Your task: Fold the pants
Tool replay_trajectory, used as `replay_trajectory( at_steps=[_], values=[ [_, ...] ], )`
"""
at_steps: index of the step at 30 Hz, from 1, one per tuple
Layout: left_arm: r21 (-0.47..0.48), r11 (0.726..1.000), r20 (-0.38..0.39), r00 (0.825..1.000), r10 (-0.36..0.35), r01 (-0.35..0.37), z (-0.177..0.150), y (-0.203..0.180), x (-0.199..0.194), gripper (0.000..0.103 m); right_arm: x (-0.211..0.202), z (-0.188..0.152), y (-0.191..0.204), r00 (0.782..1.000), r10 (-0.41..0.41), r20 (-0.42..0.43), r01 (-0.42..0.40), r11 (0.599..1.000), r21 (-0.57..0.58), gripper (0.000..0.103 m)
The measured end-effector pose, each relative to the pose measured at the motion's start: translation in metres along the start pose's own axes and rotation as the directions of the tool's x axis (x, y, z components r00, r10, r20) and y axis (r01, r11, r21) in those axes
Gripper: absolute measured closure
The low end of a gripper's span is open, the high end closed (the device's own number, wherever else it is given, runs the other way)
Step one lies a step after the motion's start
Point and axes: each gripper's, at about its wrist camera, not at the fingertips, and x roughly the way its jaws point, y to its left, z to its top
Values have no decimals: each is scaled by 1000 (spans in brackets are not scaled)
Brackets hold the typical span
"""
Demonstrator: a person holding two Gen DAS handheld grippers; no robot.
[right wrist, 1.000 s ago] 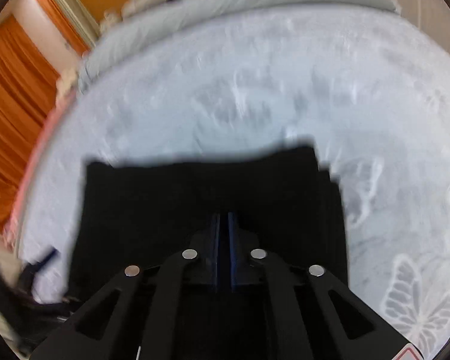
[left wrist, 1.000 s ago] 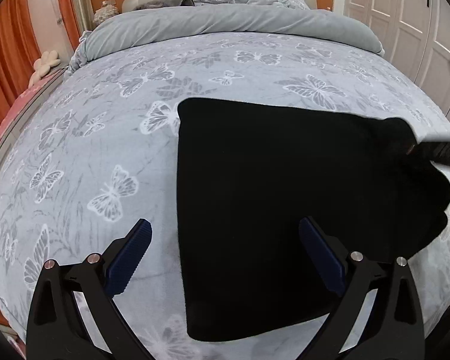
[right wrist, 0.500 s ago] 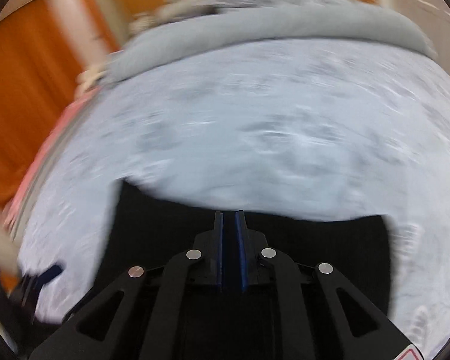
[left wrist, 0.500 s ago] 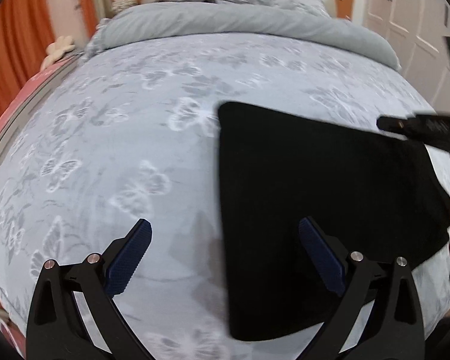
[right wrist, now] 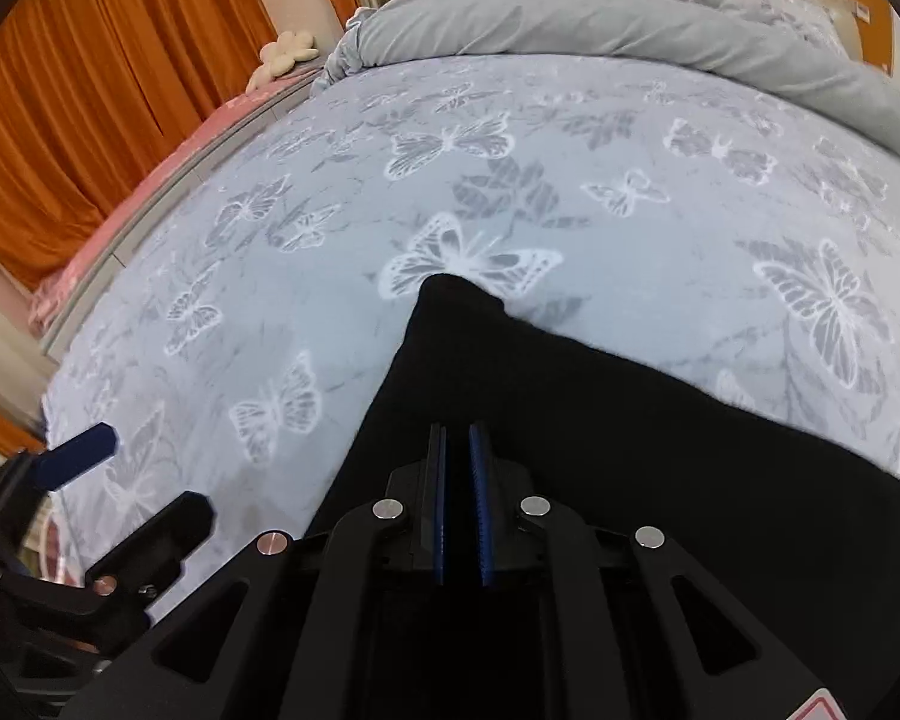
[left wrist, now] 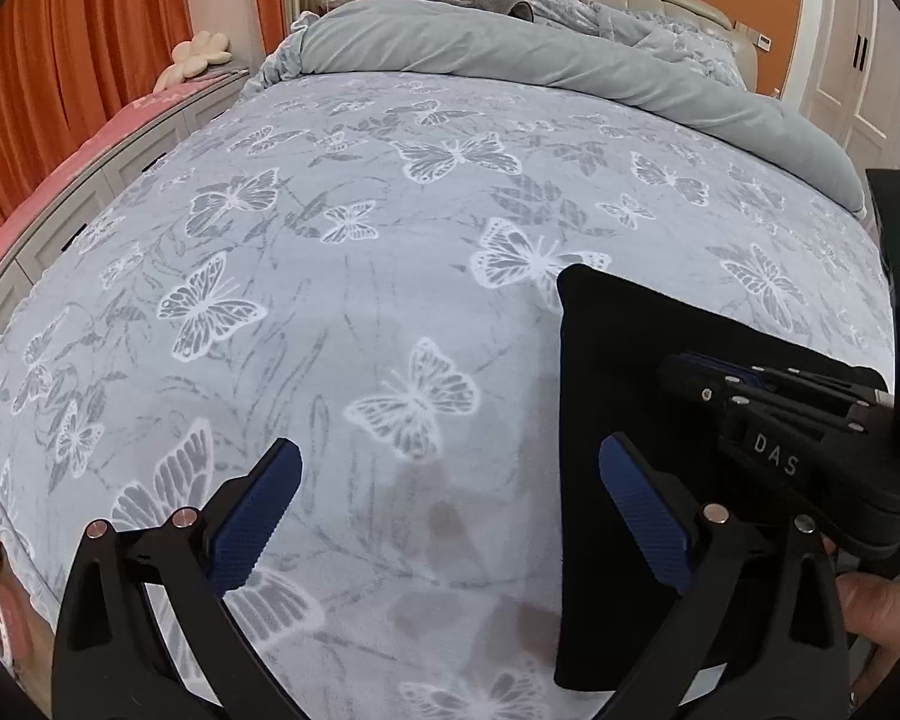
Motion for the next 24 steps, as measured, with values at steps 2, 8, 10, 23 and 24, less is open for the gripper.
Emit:
replay_trajectory(
  at_steps=[2, 8, 10, 23, 24],
  values=[
    [11, 1000, 7, 1000, 1, -1, 0, -2, -1, 5, 21, -8, -4, 998, 7, -56, -7, 1000, -2, 92],
    [49, 999, 4, 1000, -5, 5, -5, -12, -1, 5, -44, -5, -37, 1000, -19, 20, 18, 998, 56, 93],
    [56, 998, 3, 1000, -10, 10, -6, -16, -1, 5, -68, -20, -56, 995, -99, 31, 97, 993, 71, 88],
    [206, 977, -31, 999, -43, 49, -30, -75, 7, 5, -136, -121, -155, 958, -284, -50, 288, 933, 216, 42],
    [221, 974, -32, 999, -40, 46, -33, -80, 8, 5, -138, -124, -159, 964, -261, -52, 266, 936, 231, 42]
  ],
)
